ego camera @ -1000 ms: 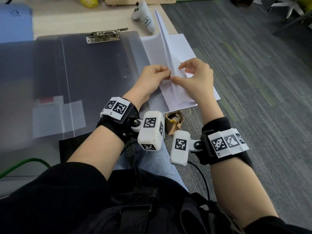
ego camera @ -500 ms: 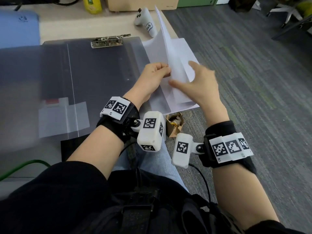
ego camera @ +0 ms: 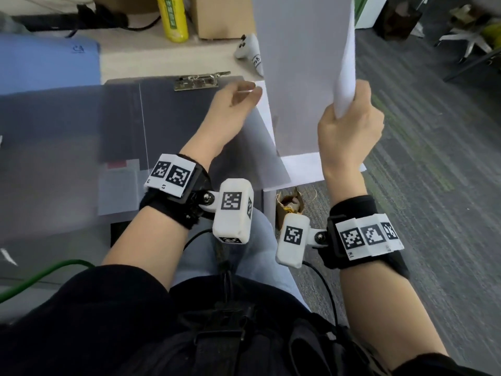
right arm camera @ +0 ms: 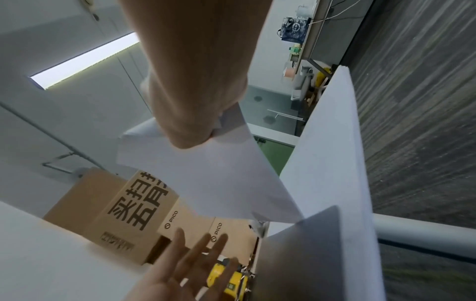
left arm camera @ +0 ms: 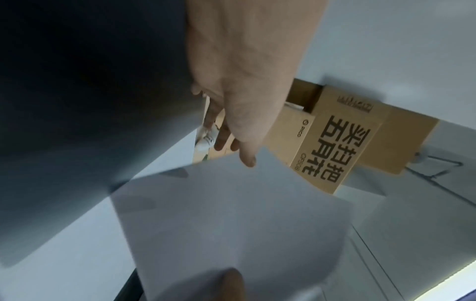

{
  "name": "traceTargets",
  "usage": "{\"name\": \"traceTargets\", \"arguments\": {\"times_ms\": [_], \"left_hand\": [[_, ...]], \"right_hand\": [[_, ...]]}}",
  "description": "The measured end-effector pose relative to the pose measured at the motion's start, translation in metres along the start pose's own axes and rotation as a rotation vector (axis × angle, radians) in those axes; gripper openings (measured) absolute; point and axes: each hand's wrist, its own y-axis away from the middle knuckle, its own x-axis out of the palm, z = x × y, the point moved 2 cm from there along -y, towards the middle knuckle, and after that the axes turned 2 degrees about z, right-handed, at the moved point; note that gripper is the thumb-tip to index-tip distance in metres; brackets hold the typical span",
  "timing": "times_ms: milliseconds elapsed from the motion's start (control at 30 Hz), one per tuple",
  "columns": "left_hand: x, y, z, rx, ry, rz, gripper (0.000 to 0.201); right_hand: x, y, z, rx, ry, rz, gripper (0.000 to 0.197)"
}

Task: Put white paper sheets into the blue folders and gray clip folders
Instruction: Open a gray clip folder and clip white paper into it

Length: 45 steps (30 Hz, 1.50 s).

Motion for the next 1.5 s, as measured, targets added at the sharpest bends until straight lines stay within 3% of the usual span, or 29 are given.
{"name": "traceTargets", "arguments": {"times_ms": [100, 200, 300, 400, 500, 633, 733, 833, 1033, 1167, 1333, 1500], "left_hand": [[-0.021, 0.006, 0.005, -0.047, 0.02, -0.038, 0.033], [-0.041, 0.011, 0.001, -0.073, 0.063, -0.041, 0.035], [-0.062, 0.018, -0.01, 0.09, 0.208, -0.151, 0.024], [-0.088, 0.025, -0.018, 0.238, 0.311, -0.282, 0.035], [-0.107, 0.031, -0.021, 0.285, 0.265, -0.338, 0.036], [-0.117, 0.041, -0.012, 0.269, 0.212, -0.339, 0.036], [-0.116, 0.045, 0.0, 0.226, 0.204, -0.328, 0.038], [-0.115, 0.049, 0.001, 0.204, 0.229, -0.336, 0.037], [-0.124, 0.042, -0.007, 0.183, 0.208, -0.39, 0.017], [-0.132, 0.031, 0.004, 0.082, 0.152, -0.485, 0.034], [-0.126, 0.027, 0.036, -0.164, 0.036, -0.482, 0.047], [-0.12, 0.032, 0.061, -0.336, -0.062, -0.409, 0.054]], "right_hand": [[-0.001, 0.002, 0.017, -0.116, -0.209, -0.153, 0.024], [0.004, 0.007, 0.036, -0.16, -0.432, -0.091, 0.006], [0.014, 0.016, 0.051, -0.17, -0.65, 0.024, 0.004], [0.028, 0.022, 0.061, -0.126, -0.755, 0.193, 0.019], [0.039, 0.026, 0.061, -0.043, -0.802, 0.36, 0.008], [0.048, 0.025, 0.059, 0.109, -0.928, 0.407, 0.031], [0.052, 0.027, 0.061, 0.201, -1.014, 0.446, 0.031], [0.053, 0.027, 0.067, 0.196, -1.046, 0.434, 0.028], [0.052, 0.009, 0.076, 0.103, -0.98, 0.388, 0.016], [0.06, 0.007, 0.066, 0.195, -0.827, 0.565, 0.004], [0.084, 0.02, 0.041, 0.339, -0.617, 0.573, 0.036], [0.095, 0.036, 0.025, 0.366, -0.469, 0.597, 0.048]]}}
